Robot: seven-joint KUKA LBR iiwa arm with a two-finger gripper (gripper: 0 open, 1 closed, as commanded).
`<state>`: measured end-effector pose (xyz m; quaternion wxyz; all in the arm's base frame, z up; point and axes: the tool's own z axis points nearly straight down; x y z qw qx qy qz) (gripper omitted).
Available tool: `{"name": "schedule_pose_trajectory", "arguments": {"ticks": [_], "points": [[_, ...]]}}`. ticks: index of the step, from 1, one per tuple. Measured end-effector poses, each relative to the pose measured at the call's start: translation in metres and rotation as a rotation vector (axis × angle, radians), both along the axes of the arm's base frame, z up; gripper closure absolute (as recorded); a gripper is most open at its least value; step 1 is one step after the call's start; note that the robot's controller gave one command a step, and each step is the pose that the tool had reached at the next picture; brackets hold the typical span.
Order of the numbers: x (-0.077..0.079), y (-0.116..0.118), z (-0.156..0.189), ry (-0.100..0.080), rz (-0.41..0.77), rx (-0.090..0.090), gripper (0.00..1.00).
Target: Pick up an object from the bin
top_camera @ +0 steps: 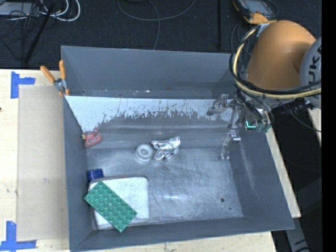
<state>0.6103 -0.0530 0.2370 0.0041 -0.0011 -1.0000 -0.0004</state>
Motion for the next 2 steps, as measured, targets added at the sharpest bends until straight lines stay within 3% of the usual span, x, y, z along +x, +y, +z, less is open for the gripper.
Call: {"name": "schedule_pose_trajectory", "arguments": {"ticks": [1,2], "points": [[-0.048,0.032,-0.156,0.0,0.452,0.004,0.0],[0.01,0.099,-0.161,-0.014,0.532,0.005,0.0]]}}
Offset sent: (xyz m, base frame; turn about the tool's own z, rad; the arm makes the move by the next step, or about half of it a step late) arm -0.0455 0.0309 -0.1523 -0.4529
